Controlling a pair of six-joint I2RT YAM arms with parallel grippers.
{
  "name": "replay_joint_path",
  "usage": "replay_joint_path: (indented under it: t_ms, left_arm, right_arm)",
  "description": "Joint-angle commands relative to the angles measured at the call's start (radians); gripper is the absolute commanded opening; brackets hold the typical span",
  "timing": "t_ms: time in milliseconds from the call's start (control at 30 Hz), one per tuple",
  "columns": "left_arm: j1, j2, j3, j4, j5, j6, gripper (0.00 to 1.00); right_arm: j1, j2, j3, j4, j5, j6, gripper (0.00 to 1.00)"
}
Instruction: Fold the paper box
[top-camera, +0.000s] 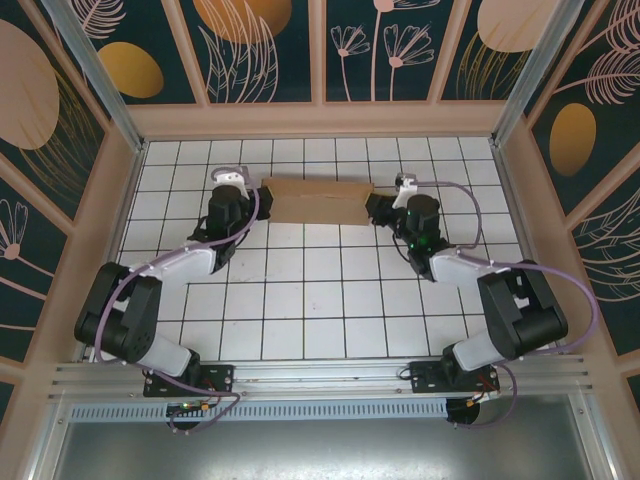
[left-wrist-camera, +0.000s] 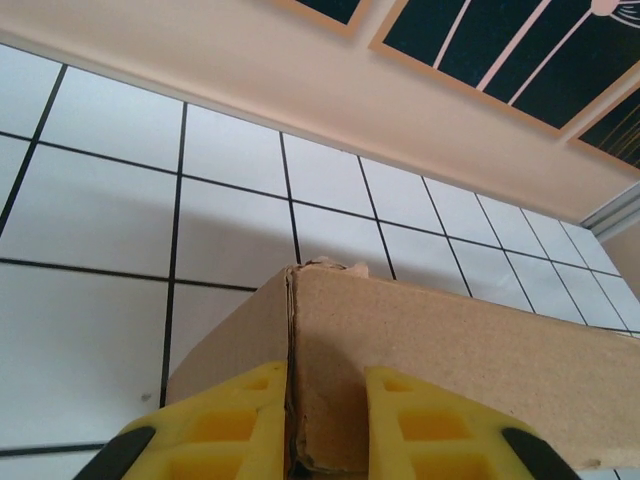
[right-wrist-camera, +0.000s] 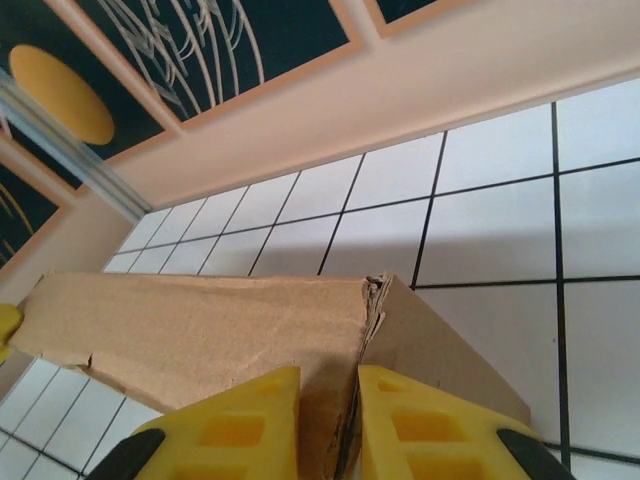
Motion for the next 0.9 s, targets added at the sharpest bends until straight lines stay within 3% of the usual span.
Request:
replay_joint_path:
  t_ms: [0, 233, 433, 700, 867]
  left_arm:
    - [-0.081, -0.035, -0.084, 0.011, 0.083, -0.022, 0.21]
    - [-0.159, -0.111, -0.208, -0.003, 0.027, -0.083, 0.24]
    - [-0.178, -0.172, -0.313, -0.004, 0.021, -0.117, 0.27]
    - [-0.178, 0.006, -0.284, 0.030, 0.032, -0.125, 0.31]
    - [-0.177, 0.096, -0.212, -0.020, -0.028, -0.099, 0.33]
  right_arm:
    - [0.101, -0.058, -0.091, 0.121, -0.081, -0.065, 0.19]
    - [0.138, -0.148, -0.261, 0.199, -0.022, -0.057, 0.19]
    - [0.196, -0.198, -0.332, 0.162, 0.016, -0.044, 0.23]
    - [0.169, -0.048, -0.282, 0.073, 0.063, -0.005, 0.27]
    - [0.107, 0.067, -0.219, 0.009, 0.028, 0.043, 0.29]
